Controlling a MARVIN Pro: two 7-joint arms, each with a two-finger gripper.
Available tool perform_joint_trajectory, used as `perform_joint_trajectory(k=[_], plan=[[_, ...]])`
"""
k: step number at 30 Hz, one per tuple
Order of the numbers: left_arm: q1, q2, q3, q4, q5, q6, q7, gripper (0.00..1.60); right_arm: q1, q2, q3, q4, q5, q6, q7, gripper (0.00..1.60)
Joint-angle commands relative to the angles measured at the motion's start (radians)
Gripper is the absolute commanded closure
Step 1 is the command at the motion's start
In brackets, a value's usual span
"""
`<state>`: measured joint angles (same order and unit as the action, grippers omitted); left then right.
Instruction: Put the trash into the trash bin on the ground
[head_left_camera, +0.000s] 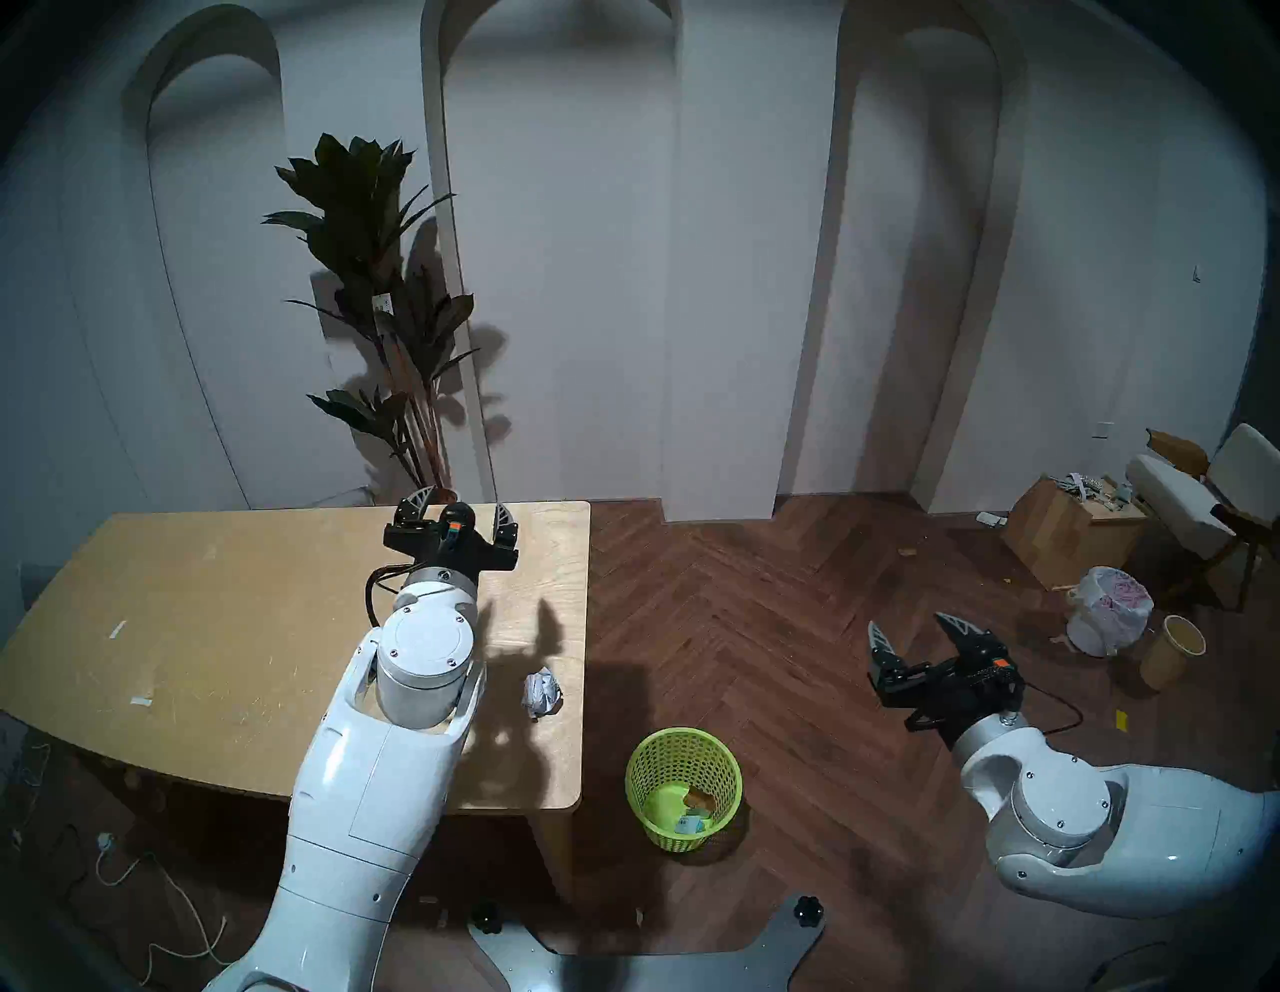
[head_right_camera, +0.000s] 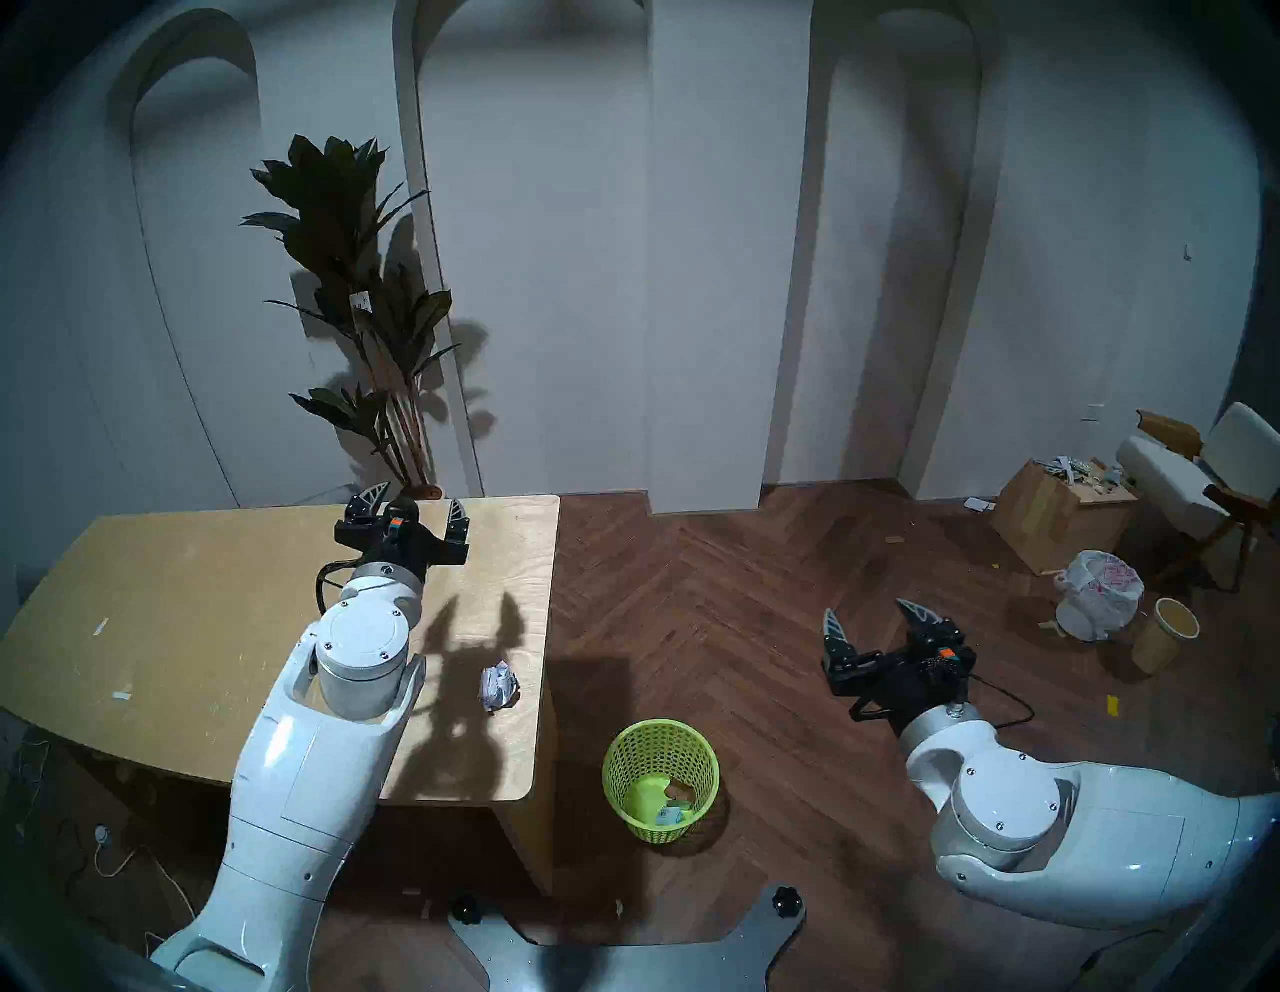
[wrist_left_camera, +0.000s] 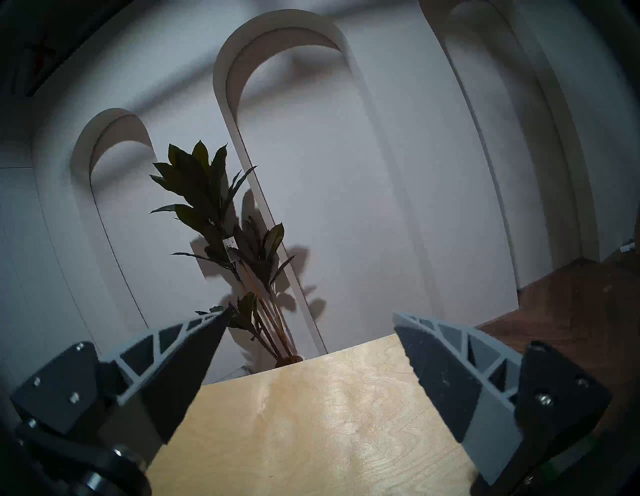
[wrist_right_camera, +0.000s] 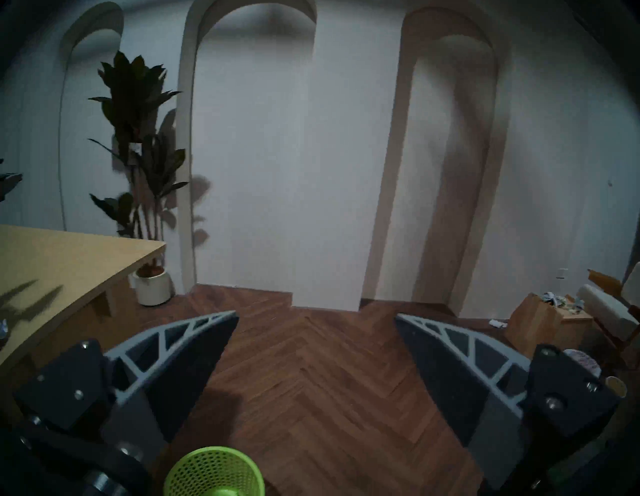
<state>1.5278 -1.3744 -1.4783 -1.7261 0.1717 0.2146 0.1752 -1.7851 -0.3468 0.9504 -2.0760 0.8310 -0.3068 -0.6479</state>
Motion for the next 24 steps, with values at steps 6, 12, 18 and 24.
perform_joint_trajectory(k=[6,12,18,24], plan=[[0.035,0.011,-0.025,-0.075,-0.025,0.006,-0.006,0.0,0.125,-0.158,-0.059,-0.035,0.043,0.096,0.198,0.0],[0.059,0.019,-0.043,-0.092,-0.043,0.011,-0.009,0.0,0.179,-0.233,-0.119,-0.035,0.059,0.148,0.286,0.0],[0.083,0.026,-0.062,-0.11,-0.062,0.016,-0.012,0.0,0.244,-0.317,-0.183,-0.005,0.073,0.198,0.356,0.0],[0.099,0.031,-0.077,-0.124,-0.075,0.021,-0.014,0.0,0.296,-0.377,-0.223,0.039,0.082,0.233,0.393,0.0]])
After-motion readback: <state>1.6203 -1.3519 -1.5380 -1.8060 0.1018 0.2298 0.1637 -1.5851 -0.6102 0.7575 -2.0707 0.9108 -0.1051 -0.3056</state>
